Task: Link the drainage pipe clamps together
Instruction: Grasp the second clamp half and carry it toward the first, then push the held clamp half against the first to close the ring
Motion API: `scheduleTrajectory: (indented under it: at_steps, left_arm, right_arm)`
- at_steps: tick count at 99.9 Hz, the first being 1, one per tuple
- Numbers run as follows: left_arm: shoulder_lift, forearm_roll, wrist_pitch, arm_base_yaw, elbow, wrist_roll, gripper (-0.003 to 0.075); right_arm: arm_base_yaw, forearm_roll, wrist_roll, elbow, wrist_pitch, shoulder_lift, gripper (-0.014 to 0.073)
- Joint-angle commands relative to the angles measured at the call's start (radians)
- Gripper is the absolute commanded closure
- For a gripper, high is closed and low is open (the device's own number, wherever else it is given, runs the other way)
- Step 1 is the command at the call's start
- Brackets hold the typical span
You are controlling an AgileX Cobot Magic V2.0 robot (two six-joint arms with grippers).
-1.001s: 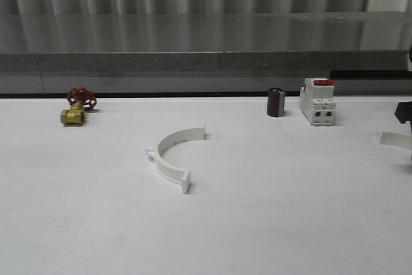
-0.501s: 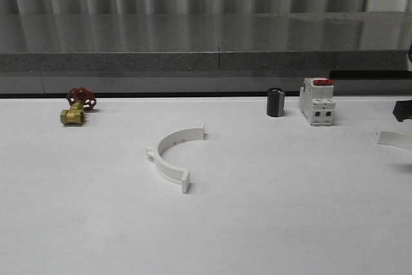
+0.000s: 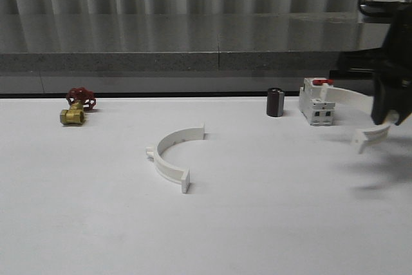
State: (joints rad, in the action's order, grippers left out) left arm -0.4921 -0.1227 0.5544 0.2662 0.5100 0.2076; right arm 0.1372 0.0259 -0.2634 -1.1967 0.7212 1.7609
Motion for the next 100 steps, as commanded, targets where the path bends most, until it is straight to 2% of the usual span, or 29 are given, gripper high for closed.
scheduleTrajectory:
  at_steps: [1,19,41,63,100]
  left_arm:
    - [-0.001,-0.002,-0.075,-0.002,0.026,0.000,0.0741]
    - [-0.001,-0.002,-0.075,-0.002,0.026,0.000,0.0741]
    - [-0.001,-0.002,-0.075,-0.002,0.026,0.000,0.0741]
    - [-0.001,-0.002,-0.075,-0.002,0.026,0.000,0.0741]
    - [-0.001,-0.002,-0.075,-0.002,0.026,0.000,0.0741]
  right_arm:
    - [0.086,-0.067,-0.132,-0.045,-0.020,-0.042,0.0587]
    - [0.227,-0.197,-0.330,-0.121,0.014,0.018,0.0587]
    - [0.333,-0.228,-0.424,-0.254,0.077,0.146,0.0587]
    - [0.384,-0.232,-0.484,-0.311,0.084,0.225,0.0587]
    - [0.417,-0.233,-0.552,-0.316,0.069,0.274,0.0587]
